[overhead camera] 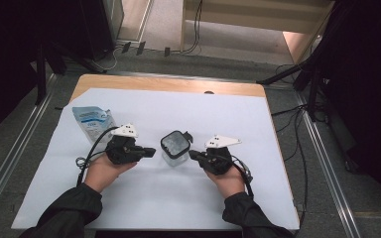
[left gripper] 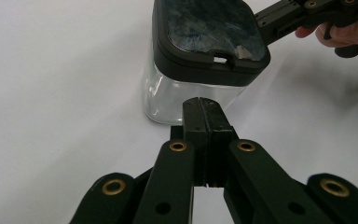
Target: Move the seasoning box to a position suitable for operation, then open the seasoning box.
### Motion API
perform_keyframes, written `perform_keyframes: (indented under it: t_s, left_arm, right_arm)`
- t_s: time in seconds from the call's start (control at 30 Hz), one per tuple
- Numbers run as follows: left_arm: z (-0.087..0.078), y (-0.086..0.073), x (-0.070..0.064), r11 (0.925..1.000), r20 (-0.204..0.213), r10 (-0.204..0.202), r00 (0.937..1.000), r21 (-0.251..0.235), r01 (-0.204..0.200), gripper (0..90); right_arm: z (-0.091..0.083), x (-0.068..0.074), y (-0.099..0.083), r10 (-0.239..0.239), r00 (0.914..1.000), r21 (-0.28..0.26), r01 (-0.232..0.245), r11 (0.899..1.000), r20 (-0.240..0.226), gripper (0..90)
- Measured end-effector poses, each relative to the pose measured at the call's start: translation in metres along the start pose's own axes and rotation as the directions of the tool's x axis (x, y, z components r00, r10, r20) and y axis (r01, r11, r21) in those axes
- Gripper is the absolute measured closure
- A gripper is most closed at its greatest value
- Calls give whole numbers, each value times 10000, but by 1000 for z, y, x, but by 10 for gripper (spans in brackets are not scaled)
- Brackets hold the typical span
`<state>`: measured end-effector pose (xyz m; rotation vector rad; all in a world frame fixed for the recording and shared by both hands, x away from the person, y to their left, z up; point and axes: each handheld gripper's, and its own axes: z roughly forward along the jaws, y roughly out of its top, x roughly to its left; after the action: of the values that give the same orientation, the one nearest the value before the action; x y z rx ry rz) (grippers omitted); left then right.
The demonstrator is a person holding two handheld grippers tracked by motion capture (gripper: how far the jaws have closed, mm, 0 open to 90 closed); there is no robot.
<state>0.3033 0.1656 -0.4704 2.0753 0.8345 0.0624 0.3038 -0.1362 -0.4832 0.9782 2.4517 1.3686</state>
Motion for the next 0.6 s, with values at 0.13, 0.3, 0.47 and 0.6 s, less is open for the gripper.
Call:
perform_keyframes:
  t_s: [0.13, 0.3, 0.47, 0.6]
  left_arm:
    - [7, 1, -1, 9999, -25, -108, 9999, 58, 108, 900]
    - [13, 0, -3, 9998, -100, -69, 9999, 180, 70, 900]
    - [17, 0, -5, 9999, -82, -143, 9999, 8, 143, 900]
    - [21, 1, -6, 9998, -180, -180, 9997, 18, 181, 900]
  right_arm:
    - [7, -12, 1, 555, 9984, 62, -554, 9984, -136, 900]
    - [10, -19, 4, 644, 9979, 188, -644, 9977, -9, 900]
    - [11, -23, 7, 614, 9981, 6, -614, 9981, -11, 900]
    - [16, -27, 6, 624, 9980, 146, -624, 9979, -39, 900]
